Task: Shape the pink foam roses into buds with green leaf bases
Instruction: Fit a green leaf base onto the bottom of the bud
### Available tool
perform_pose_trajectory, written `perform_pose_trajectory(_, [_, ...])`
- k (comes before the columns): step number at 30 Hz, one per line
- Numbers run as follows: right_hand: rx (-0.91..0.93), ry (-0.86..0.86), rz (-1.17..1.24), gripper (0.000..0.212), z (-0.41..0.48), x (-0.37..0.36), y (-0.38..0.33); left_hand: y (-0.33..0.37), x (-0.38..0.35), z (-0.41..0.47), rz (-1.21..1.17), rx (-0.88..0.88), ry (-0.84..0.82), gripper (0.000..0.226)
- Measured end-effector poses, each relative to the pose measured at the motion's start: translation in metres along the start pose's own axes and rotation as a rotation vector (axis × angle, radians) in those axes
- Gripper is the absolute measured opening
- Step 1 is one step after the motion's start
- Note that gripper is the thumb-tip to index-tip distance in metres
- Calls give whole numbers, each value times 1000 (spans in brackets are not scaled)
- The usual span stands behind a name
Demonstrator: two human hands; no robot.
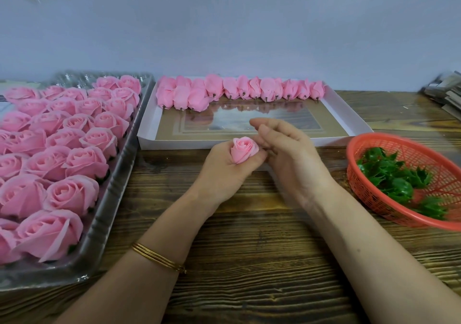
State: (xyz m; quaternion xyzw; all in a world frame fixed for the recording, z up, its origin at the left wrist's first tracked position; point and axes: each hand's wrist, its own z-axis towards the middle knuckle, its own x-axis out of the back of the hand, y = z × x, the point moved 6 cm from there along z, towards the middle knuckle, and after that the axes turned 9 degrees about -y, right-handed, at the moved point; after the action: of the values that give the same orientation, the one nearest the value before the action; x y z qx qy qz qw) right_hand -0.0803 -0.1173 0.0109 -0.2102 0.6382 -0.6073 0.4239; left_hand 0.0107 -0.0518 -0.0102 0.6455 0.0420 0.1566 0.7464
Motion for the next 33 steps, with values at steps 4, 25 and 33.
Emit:
perform_pose_trajectory(4, [23, -35, 55, 15, 0, 0, -3, 0, -2, 1, 5, 6, -26, 20])
perform_pose_trajectory(25, [155, -132, -260, 15, -1, -16, 1, 7, -5, 0, 101, -55, -80, 15])
perform_pose_trajectory(33, [70, -116, -139, 25, -2, -15, 7, 4, -4, 0, -95, -35, -52, 14])
